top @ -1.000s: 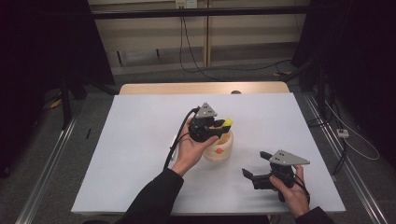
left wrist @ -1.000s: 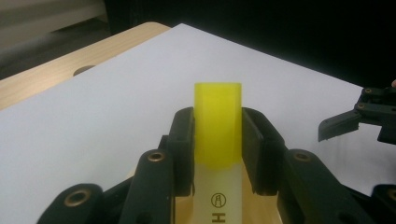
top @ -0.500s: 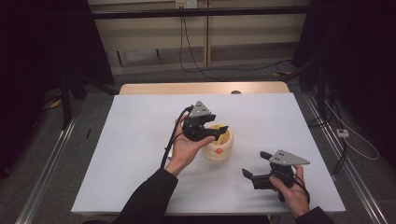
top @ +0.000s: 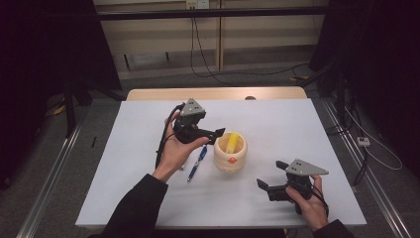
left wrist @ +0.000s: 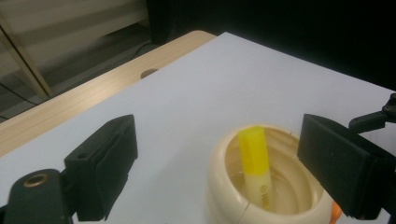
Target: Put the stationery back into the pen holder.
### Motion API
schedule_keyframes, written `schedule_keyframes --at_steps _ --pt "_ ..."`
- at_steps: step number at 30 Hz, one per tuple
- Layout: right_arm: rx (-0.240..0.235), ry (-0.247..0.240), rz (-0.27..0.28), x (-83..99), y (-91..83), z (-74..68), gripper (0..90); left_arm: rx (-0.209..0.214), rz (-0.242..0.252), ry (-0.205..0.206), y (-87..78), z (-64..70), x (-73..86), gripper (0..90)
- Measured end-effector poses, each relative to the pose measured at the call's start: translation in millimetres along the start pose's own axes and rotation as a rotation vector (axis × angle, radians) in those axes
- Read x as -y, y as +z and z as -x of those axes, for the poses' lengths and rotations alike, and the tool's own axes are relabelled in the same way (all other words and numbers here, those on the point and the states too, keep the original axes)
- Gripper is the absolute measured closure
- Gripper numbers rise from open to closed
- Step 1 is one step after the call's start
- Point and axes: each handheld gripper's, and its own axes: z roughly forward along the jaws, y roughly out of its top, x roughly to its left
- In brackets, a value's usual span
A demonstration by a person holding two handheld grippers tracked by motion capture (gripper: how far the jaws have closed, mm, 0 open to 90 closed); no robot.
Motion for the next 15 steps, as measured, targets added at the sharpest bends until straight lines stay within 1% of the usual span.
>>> schedule_keyframes --at_steps 1,3,4,7,9,11,12,15 --pt "0.0 0.0 0.0 0.0 0.0 -0.1 3.7 0.001 0.0 0.004 -2.0 -2.0 1.1 11.8" --pt "0.0 -0.001 -0.001 0.0 0.2 0.0 3.7 -0.001 -0.004 -0.007 -4.3 -2.6 3.6 11.6" --pt "0.0 -0.001 0.0 0.0 0.3 0.0 3.7 0.001 -0.007 -0.001 -5.8 -4.2 6.1 11.3" --pt "0.001 0.0 0.001 0.2 0.3 0.4 3.7 0.0 -0.016 -0.029 -8.0 -6.5 14.7 10.5" --pt "0.001 0.0 0.0 0.2 0.5 0.5 3.7 -0.007 -0.022 -0.034 -8.5 -8.8 19.9 10.4" --pt "0.0 0.001 -0.002 0.2 0.5 0.1 3.7 -0.017 -0.041 -0.054 -8.3 -11.0 25.3 10.5" --pt "0.0 0.0 -0.002 0.2 0.6 0.1 3.7 -0.021 -0.052 -0.055 -8.5 -12.8 27.3 10.5" --pt "0.0 -0.001 -0.002 0.1 1.0 0.2 3.7 -0.028 -0.059 -0.07 -8.8 -16.2 33.2 10.4"
